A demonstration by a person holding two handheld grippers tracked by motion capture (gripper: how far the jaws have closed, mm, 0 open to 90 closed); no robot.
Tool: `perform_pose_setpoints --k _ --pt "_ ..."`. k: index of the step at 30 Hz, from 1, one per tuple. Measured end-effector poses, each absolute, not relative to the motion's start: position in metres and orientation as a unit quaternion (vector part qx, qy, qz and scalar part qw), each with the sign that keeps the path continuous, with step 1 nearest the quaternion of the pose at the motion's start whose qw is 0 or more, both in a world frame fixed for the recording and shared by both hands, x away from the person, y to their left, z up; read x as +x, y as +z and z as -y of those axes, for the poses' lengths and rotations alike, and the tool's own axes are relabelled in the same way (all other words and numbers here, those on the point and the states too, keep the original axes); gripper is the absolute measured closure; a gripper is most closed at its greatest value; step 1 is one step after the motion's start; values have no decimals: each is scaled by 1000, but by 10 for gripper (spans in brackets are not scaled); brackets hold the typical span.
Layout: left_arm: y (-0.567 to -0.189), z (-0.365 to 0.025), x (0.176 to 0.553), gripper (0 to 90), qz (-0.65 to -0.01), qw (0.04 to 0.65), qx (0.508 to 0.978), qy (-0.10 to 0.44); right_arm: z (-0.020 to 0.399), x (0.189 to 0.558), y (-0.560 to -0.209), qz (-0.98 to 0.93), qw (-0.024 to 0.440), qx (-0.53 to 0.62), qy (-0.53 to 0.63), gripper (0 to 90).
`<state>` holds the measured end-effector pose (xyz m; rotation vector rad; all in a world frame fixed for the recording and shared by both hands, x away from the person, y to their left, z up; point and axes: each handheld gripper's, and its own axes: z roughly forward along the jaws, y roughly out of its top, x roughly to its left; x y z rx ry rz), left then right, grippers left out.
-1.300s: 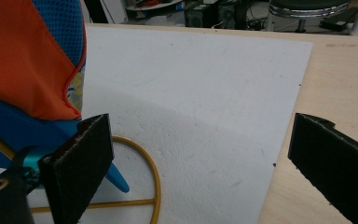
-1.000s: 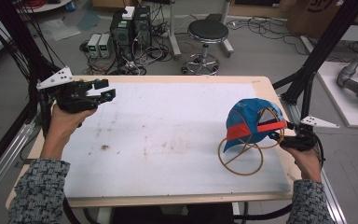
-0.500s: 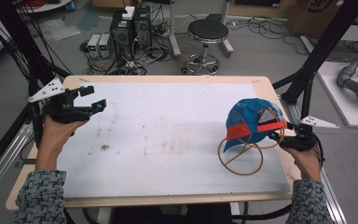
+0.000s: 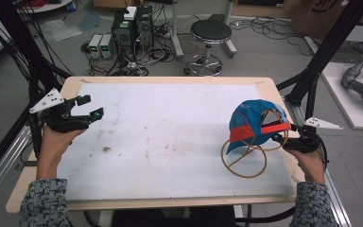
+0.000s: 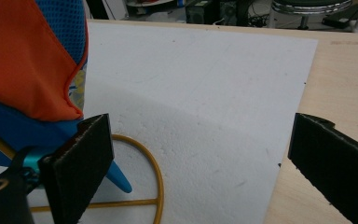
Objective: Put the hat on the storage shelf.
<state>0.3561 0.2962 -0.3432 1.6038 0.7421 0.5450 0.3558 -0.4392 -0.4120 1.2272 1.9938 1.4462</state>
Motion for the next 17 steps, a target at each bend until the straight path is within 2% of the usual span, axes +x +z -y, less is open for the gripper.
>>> perform_pose_setpoints --k 17 --pt "-349 -299 355 205 -324 599 693 236 439 356 -412 -713 194 436 514 64"
